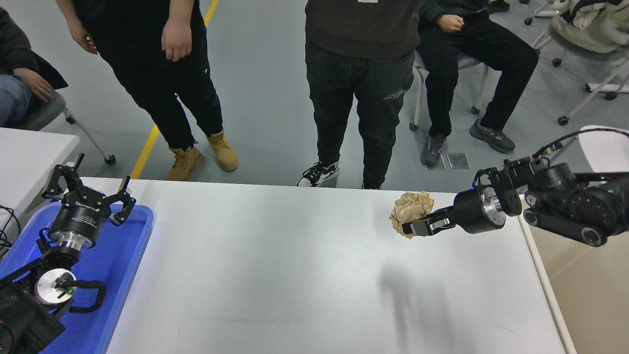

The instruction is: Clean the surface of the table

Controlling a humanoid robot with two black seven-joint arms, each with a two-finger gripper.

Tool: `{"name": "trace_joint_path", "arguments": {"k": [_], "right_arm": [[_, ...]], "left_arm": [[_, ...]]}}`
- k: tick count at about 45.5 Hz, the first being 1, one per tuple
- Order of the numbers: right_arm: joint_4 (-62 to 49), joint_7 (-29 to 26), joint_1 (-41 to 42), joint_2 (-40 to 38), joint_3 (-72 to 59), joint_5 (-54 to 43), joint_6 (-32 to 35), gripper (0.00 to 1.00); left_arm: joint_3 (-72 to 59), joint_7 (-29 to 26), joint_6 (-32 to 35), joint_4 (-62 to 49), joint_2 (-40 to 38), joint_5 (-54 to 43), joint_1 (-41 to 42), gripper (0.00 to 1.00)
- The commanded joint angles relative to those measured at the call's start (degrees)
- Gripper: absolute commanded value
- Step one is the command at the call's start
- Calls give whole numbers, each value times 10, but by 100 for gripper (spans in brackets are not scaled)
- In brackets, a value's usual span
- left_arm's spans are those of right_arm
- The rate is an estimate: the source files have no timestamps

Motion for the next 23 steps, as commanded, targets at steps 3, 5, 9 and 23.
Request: {"name": "trace_joint_path", "arguments": {"k": [3,5,9,23], "right_arm": [[1,1,-36,-23,106,74,8,0],[-2,1,-38,-28,119,90,8,0],[-7,0,-53,-33,159,121,8,0],[-163,-2,-61,-26,205,289,8,0]], "left_arm": [[0,0,0,0,0,0,0,100],[0,0,0,0,0,0,0,100],[0,0,0,0,0,0,0,100],[0,0,0,0,0,0,0,100]]}}
